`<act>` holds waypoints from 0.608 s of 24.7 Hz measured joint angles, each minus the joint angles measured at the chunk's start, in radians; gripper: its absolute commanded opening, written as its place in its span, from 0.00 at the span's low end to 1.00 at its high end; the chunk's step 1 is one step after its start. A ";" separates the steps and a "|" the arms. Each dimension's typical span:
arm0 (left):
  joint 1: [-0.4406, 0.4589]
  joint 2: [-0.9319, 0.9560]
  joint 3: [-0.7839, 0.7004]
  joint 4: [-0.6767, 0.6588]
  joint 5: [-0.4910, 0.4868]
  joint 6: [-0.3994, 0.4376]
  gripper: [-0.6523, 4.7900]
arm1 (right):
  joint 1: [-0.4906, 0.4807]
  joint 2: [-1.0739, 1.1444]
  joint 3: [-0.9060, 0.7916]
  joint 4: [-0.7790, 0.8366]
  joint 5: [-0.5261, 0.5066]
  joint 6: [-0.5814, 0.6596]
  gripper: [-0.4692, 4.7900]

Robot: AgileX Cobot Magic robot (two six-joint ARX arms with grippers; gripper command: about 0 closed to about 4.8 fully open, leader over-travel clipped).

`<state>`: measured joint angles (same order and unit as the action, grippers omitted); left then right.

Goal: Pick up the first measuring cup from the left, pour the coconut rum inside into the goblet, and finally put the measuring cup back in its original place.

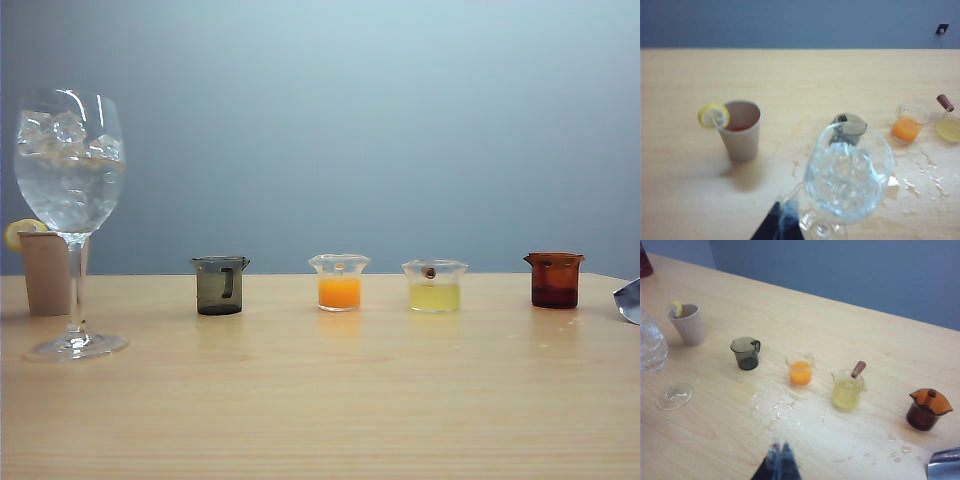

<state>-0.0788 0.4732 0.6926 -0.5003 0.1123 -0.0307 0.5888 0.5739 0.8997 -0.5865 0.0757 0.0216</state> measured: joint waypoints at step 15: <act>0.000 -0.297 -0.085 -0.021 -0.022 -0.124 0.11 | 0.000 -0.276 -0.329 0.038 0.014 0.105 0.07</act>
<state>-0.0788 0.1764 0.6075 -0.5209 0.0902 -0.1543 0.5888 0.2981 0.5709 -0.5488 0.0898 0.1261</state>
